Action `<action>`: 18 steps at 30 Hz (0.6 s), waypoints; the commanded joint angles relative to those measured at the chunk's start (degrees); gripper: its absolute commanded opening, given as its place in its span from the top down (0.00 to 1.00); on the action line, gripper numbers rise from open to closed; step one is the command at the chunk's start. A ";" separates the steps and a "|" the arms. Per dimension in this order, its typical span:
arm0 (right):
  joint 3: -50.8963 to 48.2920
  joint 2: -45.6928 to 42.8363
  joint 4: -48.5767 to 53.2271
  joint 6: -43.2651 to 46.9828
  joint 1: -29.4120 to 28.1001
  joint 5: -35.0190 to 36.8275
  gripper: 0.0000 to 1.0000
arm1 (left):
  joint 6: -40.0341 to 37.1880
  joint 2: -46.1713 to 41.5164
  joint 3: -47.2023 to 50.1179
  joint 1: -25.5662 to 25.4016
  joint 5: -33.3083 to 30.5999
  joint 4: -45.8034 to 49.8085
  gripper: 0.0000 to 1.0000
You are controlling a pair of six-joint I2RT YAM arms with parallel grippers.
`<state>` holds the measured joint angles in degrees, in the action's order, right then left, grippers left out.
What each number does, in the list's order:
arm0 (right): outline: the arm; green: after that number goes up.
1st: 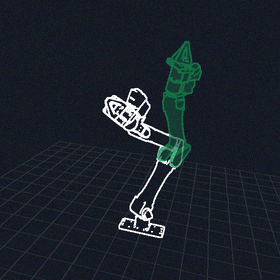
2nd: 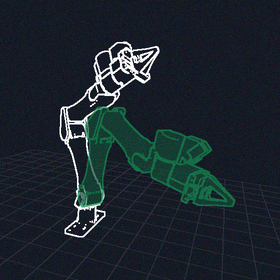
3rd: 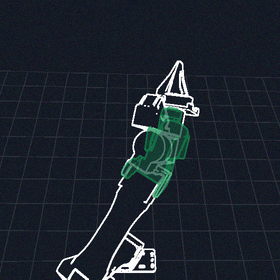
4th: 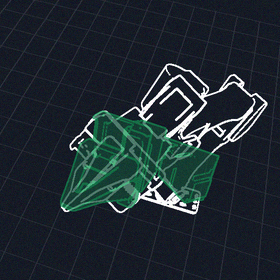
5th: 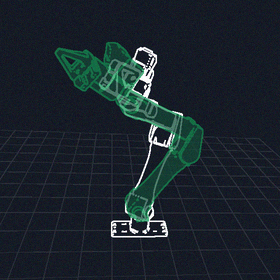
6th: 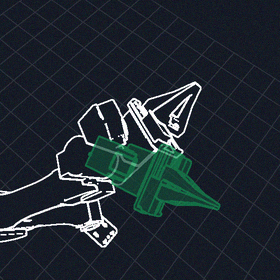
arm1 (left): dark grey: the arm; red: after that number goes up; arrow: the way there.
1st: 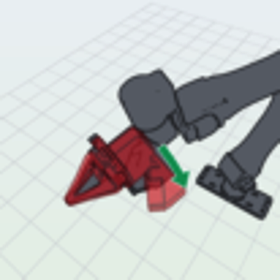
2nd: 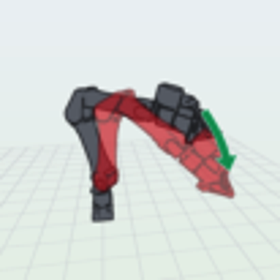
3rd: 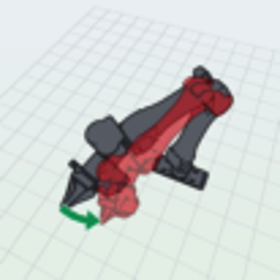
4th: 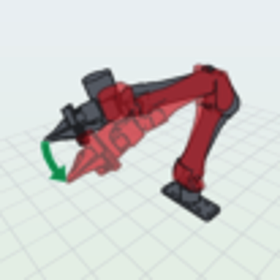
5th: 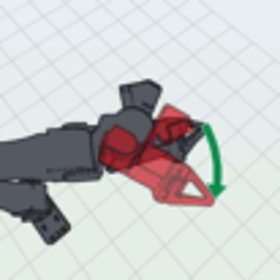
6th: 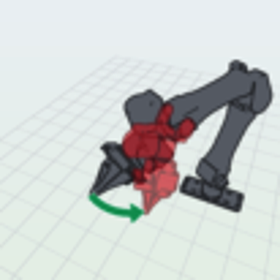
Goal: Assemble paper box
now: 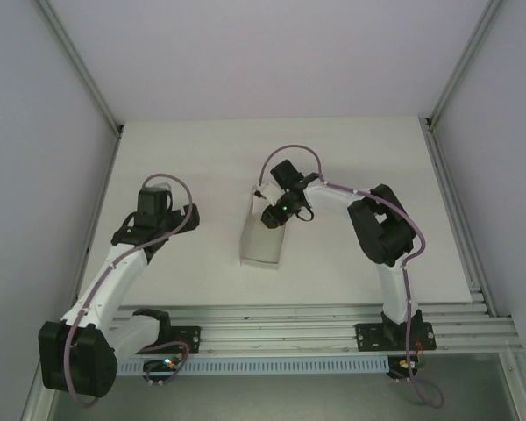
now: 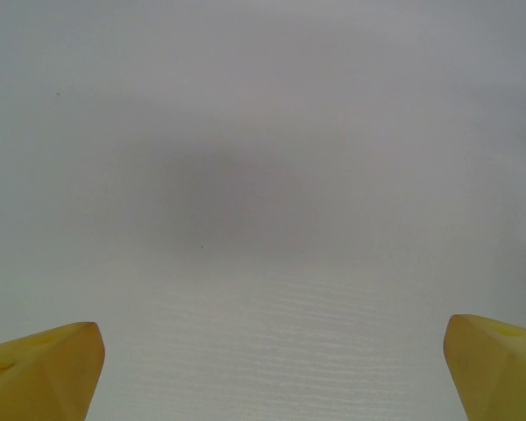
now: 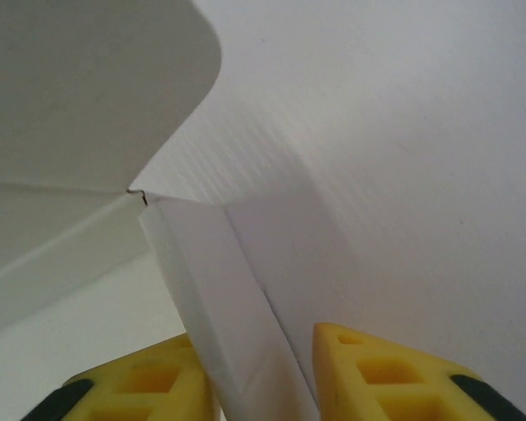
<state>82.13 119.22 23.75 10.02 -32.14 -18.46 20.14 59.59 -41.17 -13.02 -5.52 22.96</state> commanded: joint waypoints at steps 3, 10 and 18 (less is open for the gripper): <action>-2.17 -4.41 -3.50 -8.25 -0.55 9.61 0.80 | 1.92 -0.73 0.56 0.60 1.17 -0.99 0.00; -5.46 -6.61 2.89 -37.91 -2.94 35.17 0.84 | 3.24 -0.63 0.39 0.47 1.95 -2.44 0.00; -13.11 -10.70 3.28 -57.83 -7.52 41.76 0.84 | 2.93 1.16 -0.97 0.43 3.63 -3.22 0.00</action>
<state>70.87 111.42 25.65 -37.06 -38.52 18.76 22.31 60.01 -41.10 -13.02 -3.60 20.53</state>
